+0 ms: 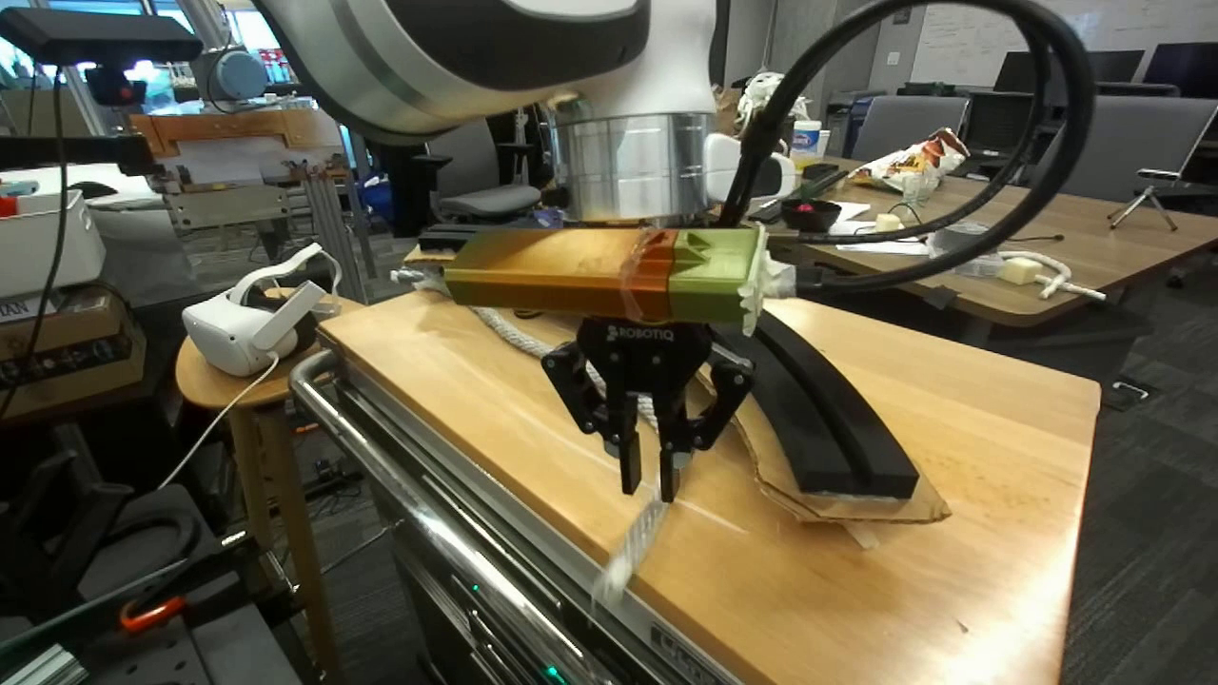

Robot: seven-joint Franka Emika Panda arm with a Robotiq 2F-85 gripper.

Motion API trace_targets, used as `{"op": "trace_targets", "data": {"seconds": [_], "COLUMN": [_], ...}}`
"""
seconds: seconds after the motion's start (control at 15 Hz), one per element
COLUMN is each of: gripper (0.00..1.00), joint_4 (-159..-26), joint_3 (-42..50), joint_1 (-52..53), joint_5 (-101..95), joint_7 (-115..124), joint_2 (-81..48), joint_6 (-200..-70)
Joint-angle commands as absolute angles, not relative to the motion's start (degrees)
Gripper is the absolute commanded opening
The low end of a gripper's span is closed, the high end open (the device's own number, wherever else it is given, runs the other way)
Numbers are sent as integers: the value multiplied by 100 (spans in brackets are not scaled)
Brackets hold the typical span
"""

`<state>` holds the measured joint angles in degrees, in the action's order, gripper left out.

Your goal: Move the rope off the object and onto the table

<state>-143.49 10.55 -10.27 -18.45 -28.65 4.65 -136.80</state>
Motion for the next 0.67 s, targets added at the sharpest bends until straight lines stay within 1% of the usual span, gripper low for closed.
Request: {"op": "trace_targets", "data": {"seconds": [0.0,0.07,0.33,0.4,0.53,0.6], "gripper": [60,69,97,81,96,98], "joint_4": [-15187,-15421,-16573,-15783,-16203,-16255], "joint_3": [1104,1131,1411,1253,1359,1381], "joint_1": [-1034,-1086,-1322,-1164,-1253,-1262], "joint_5": [-1925,-2123,-2442,-2330,-2337,-2334], "joint_7": [-3028,-2914,-2929,-2855,-2887,-2895], "joint_2": [1758,1992,3171,2325,2768,2880], "joint_6": [-13856,-14156,-15158,-14622,-14852,-14855]}}
